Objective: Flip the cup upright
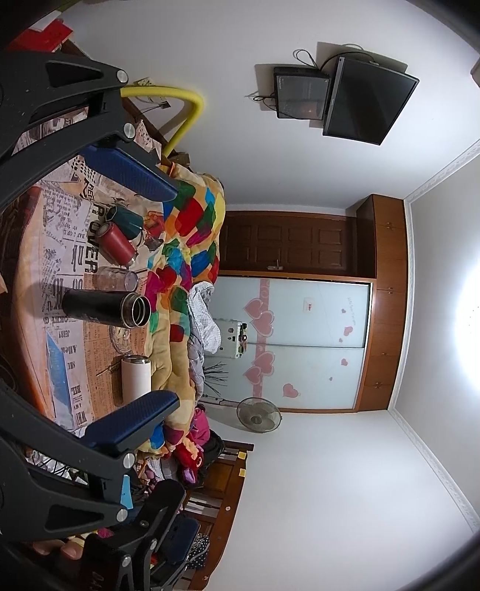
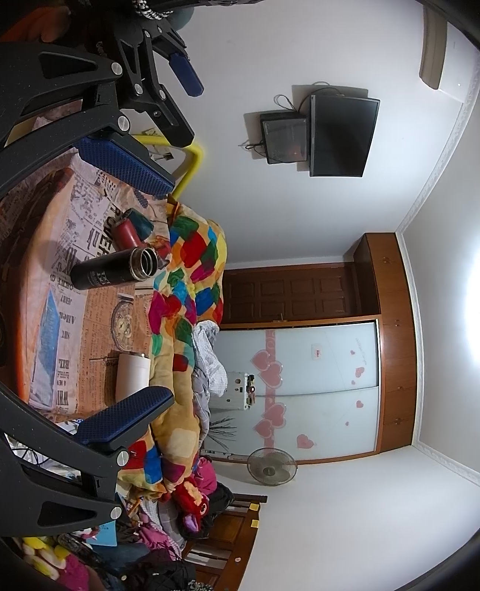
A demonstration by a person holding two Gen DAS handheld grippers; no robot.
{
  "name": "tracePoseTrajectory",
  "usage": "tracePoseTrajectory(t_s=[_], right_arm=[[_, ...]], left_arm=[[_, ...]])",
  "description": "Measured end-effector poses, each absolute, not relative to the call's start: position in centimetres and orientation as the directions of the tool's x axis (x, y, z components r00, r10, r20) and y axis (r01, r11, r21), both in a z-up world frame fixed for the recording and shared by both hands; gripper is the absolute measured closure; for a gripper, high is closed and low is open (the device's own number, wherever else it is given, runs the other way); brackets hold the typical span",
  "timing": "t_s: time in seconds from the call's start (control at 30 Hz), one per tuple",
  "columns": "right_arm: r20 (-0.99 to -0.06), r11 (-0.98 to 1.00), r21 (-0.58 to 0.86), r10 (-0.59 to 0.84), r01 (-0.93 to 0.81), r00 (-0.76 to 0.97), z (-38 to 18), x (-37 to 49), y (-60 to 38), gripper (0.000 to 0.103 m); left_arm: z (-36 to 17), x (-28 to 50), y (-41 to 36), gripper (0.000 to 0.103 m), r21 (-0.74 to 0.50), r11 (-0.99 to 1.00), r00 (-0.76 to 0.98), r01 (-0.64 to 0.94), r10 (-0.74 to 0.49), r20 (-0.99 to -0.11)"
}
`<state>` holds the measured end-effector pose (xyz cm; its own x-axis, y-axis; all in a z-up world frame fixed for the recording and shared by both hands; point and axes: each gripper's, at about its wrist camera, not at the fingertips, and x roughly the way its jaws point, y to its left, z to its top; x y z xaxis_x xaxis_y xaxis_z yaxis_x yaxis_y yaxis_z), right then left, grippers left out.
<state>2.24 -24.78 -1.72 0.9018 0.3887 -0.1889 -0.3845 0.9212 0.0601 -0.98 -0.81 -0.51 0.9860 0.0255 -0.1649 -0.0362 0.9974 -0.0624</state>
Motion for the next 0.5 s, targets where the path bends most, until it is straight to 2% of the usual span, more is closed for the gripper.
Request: tracePoseTrajectory(t_s=[0.5], right_arm=[[-0.204, 0.922, 0.044, 0.385, -0.385, 0.900, -1.71, 2.39, -24.26, 0.000]], left_arm=[[-0.53, -1.33, 0.14, 0.000, -0.074, 0.997, 0.986, -0.038, 0.025, -0.166]])
